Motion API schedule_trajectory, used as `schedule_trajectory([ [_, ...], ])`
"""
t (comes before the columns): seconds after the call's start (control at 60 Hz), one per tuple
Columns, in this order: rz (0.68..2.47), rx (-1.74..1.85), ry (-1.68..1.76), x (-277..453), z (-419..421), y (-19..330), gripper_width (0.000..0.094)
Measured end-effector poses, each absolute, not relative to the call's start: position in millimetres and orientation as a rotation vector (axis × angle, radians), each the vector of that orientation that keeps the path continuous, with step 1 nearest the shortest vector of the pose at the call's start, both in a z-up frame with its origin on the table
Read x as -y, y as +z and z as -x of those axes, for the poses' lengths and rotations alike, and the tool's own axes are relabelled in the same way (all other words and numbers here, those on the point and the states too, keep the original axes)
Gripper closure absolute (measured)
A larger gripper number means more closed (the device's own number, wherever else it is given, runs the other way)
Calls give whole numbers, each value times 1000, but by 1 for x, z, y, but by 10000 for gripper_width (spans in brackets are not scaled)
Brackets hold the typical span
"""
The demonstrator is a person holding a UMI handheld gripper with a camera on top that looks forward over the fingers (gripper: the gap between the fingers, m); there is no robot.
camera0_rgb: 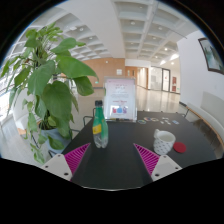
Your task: Pour water
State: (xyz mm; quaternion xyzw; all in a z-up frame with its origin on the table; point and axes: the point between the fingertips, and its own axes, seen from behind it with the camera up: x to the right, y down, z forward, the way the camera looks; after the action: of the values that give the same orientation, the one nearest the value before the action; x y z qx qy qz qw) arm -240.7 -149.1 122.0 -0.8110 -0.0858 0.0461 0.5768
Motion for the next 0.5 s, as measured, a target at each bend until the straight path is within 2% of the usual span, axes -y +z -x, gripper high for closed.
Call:
schedule_trajectory([
  [0.133, 1860, 215, 86, 83, 291, 110, 72],
  [0.317, 1872, 180, 42, 4, 319, 85, 84],
  [0.367, 1881, 170, 22, -10, 319, 75, 113],
  [0.483, 1883, 172, -5, -28, 323, 66, 285],
  [0.5, 1876, 174, -12, -30, 324, 65, 285],
])
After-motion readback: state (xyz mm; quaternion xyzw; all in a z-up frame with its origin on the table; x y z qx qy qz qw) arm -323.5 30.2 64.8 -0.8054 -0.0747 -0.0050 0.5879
